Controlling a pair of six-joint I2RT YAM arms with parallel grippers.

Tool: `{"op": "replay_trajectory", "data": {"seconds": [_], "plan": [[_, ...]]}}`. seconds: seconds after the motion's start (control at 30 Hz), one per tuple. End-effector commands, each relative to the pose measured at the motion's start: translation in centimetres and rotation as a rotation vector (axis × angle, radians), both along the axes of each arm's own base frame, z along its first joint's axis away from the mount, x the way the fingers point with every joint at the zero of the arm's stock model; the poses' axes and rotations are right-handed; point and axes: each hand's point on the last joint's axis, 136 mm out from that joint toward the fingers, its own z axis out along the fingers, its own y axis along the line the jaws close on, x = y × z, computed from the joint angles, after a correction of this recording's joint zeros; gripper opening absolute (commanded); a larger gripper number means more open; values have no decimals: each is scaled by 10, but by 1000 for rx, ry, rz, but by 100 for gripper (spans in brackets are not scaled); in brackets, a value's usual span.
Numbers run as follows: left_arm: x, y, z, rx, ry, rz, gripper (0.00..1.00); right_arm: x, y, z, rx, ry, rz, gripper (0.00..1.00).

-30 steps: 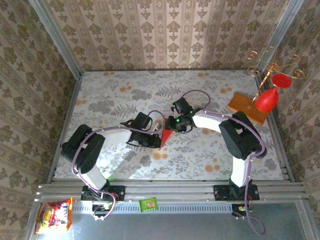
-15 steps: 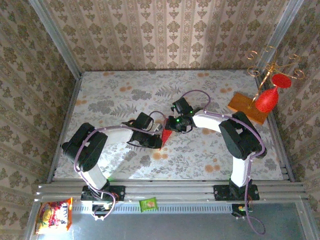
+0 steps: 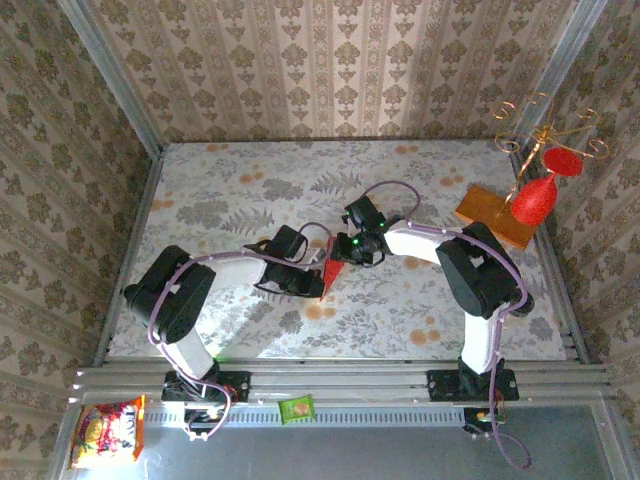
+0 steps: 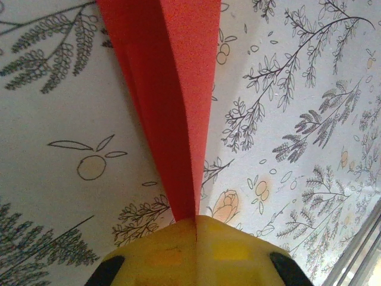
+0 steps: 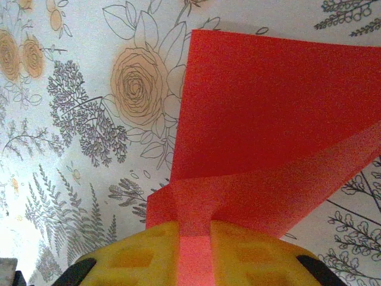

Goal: Fold a paper plane with a square sheet of paper (pick it up from the middle)

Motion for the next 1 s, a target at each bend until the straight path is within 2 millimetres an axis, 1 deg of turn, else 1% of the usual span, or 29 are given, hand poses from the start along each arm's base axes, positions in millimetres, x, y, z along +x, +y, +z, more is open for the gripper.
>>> {"op": "replay_trajectory", "data": {"seconds": [0.0, 0.3, 0.53, 0.67, 0.73, 0.87, 0.97], "plan": [[-3, -4, -4, 7, 23, -12, 4, 1, -1, -6, -12, 11, 5, 23], [-5, -2, -9, 31, 25, -9, 4, 1, 0, -11, -13, 22, 7, 23], [-8, 1, -16, 52, 32, -2, 3, 0, 8, -7, 39, 19, 25, 22], [-7, 4, -18, 67, 28, 8, 3, -7, 12, -1, 66, 21, 31, 20], [-6, 5, -18, 67, 24, 12, 3, -14, 14, 0, 84, 26, 31, 20], [-5, 5, -19, 68, 22, 18, 2, -25, 13, -4, 94, 43, 21, 19], [-5, 5, -18, 69, 22, 21, 2, -33, 18, -4, 122, 52, 29, 18]]}}
